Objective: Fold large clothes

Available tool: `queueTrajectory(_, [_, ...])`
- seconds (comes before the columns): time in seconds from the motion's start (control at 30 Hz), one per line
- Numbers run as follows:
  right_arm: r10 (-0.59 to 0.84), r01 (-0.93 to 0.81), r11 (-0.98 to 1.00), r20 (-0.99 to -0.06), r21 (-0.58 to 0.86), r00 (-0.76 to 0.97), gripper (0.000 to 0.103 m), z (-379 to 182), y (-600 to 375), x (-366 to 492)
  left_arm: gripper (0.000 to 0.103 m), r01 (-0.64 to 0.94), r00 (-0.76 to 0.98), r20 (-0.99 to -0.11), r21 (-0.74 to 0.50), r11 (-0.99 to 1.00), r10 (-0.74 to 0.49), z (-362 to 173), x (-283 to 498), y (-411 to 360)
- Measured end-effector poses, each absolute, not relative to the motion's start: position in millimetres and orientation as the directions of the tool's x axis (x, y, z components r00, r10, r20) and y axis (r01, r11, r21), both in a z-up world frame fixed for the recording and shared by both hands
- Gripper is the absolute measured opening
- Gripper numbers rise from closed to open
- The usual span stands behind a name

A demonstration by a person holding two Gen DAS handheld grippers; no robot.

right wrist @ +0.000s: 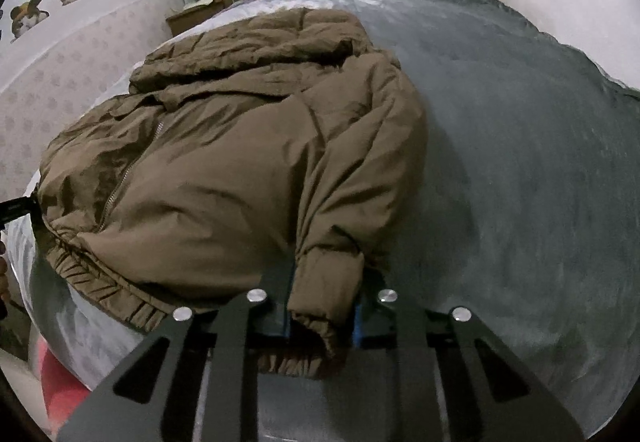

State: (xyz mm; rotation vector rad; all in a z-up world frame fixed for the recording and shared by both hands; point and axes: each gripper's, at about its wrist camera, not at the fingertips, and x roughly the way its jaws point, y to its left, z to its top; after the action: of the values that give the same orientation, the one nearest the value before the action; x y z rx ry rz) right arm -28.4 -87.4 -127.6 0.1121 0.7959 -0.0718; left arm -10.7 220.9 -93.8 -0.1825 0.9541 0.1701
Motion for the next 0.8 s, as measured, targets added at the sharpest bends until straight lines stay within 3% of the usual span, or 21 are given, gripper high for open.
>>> queueTrajectory(0.8, [-0.016, 0.044, 0.998, -0.579, 0.034, 0.815, 0.018, -60.7, -92.2, -2.0, 0.022, -0.132, 0.645, -0.765, -0.109, 0.985, 0.002, -50.0, 0.4, 218.0])
